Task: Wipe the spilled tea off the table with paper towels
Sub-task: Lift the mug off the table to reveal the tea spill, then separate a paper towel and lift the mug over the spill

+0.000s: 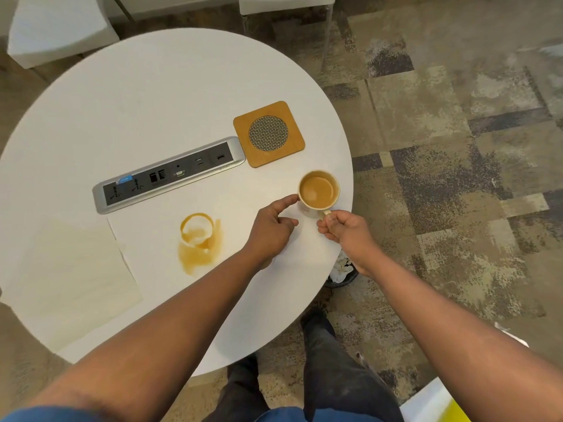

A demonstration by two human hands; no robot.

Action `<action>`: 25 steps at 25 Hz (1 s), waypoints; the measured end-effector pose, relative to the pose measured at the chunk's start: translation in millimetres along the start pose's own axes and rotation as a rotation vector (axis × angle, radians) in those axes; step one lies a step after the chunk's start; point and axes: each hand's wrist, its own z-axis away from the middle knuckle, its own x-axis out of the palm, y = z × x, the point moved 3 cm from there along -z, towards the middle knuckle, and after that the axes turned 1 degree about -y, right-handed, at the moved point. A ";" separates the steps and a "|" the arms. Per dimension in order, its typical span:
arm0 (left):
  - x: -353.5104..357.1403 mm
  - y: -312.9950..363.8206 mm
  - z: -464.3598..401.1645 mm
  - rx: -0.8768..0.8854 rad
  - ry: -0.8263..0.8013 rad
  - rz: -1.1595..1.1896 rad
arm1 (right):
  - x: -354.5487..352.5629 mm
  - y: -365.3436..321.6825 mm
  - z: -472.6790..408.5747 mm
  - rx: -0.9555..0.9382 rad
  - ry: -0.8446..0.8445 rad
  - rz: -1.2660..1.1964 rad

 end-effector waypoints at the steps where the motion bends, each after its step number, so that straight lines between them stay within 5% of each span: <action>1: -0.1 0.3 0.4 0.002 0.005 0.007 | -0.1 0.4 -0.2 -0.003 0.006 0.009; 7: -3.2 -10.5 5.0 0.000 0.021 -0.011 | -1.8 1.7 5.7 -0.125 0.083 0.248; 13: -30.3 -46.3 27.1 0.013 0.109 -0.014 | 3.4 -7.6 28.1 -0.482 0.474 0.694; 16: -58.3 -65.4 43.1 0.018 0.210 -0.073 | 41.7 -12.5 32.2 -0.657 0.342 0.853; 25: -195.5 -150.9 118.2 -0.022 0.611 -0.246 | 217.4 -12.8 25.6 -0.702 -0.186 1.004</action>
